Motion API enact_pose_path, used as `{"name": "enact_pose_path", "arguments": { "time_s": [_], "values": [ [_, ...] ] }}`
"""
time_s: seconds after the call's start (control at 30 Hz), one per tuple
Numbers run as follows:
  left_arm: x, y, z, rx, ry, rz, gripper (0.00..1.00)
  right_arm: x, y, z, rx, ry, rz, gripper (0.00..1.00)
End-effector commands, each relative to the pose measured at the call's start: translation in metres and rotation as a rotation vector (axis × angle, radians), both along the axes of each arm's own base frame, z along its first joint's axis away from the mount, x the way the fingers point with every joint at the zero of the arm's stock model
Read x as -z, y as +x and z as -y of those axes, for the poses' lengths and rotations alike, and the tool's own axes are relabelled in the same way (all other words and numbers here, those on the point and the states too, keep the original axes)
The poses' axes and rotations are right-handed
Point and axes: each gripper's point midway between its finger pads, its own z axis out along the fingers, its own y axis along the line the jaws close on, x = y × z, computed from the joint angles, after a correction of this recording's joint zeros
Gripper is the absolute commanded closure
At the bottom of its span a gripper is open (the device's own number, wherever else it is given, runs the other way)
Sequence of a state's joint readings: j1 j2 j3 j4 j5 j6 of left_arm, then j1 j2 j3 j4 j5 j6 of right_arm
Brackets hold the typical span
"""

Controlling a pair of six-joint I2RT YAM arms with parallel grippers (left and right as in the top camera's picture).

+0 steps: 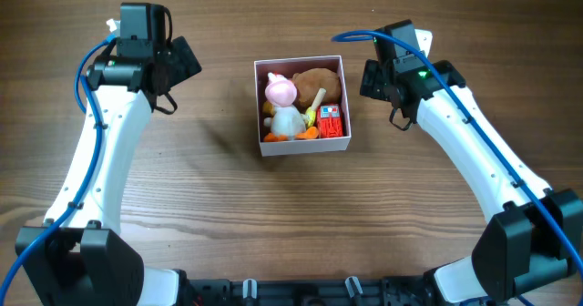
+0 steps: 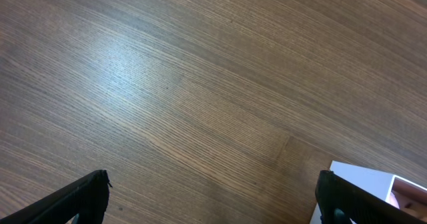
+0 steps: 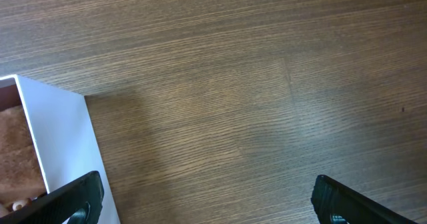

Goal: Pack container
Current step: 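Open the right gripper and lift it back to the right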

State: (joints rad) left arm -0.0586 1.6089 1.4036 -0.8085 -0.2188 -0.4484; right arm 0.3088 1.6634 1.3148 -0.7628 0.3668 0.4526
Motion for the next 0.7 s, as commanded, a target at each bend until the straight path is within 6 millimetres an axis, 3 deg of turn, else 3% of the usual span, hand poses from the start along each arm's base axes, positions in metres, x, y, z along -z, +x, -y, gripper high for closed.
{"name": "enact_pose_path", "arguments": {
  "time_s": [0.0,0.53,0.67],
  "values": [
    [-0.003,0.0,-0.002,-0.015,-0.011,0.01,0.0,0.003,-0.001,-0.003,0.007,0.016,-0.003,0.0],
    [-0.003,0.0,-0.002,-0.015,-0.011,0.01,0.0,0.003,-0.001,-0.003,0.008,0.016,-0.002,0.0],
    [-0.003,0.0,-0.002,-0.015,-0.011,0.01,0.0,-0.02,-0.003,-0.003,0.005,0.035,0.053,0.01]
  ]
}}
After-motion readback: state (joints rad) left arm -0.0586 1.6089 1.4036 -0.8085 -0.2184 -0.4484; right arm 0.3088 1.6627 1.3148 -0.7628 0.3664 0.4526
